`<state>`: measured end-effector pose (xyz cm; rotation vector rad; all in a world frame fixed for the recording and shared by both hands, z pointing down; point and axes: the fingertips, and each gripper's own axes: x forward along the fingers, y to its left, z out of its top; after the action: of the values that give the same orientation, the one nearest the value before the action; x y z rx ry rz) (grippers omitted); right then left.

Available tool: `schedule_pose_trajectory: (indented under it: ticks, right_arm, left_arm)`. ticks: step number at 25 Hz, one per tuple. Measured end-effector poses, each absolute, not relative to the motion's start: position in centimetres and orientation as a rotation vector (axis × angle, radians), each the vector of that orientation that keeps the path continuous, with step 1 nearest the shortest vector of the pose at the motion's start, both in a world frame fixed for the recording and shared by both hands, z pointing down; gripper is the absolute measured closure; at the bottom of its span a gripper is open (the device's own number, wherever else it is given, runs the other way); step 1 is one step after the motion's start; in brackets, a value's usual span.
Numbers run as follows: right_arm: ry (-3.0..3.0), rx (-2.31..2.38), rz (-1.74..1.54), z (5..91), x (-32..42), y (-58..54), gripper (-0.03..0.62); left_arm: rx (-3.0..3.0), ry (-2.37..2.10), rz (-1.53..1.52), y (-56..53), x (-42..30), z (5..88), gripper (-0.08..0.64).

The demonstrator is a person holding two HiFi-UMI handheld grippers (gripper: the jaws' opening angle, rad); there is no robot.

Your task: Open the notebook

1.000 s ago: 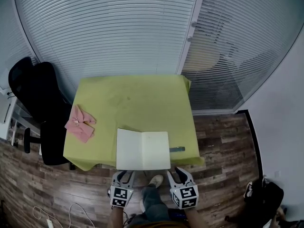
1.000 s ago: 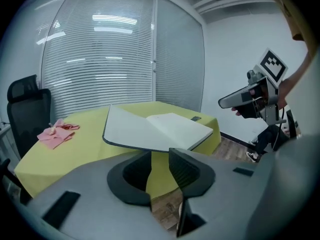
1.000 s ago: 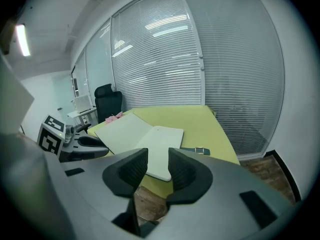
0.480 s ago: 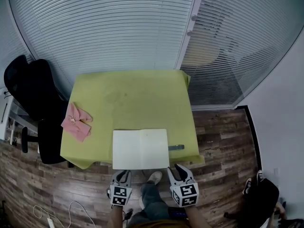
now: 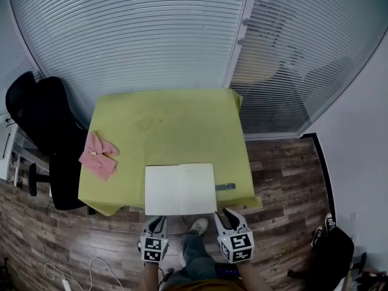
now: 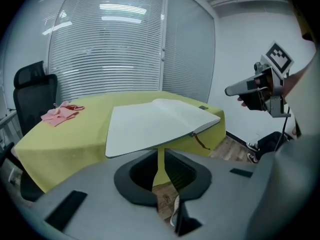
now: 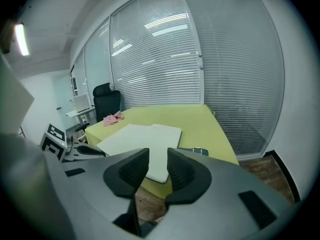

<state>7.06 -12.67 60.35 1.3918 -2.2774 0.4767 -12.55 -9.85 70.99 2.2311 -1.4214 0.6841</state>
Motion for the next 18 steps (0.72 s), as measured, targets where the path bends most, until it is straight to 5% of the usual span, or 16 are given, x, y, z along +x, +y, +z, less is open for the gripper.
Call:
schedule_pose_trajectory:
  ticks: [11, 18]
  right_arm:
    - [-2.282, 1.477, 0.304, 57.0, 6.7, -11.3, 0.58]
    - [-2.317, 1.564, 0.255, 54.0, 6.9, -10.1, 0.58]
  left_arm:
    - [2.165, -1.575, 0.369, -9.1, -15.8, 65.1, 0.523]
    - [2.205, -1.627, 0.176, -10.0, -15.9, 59.3, 0.535]
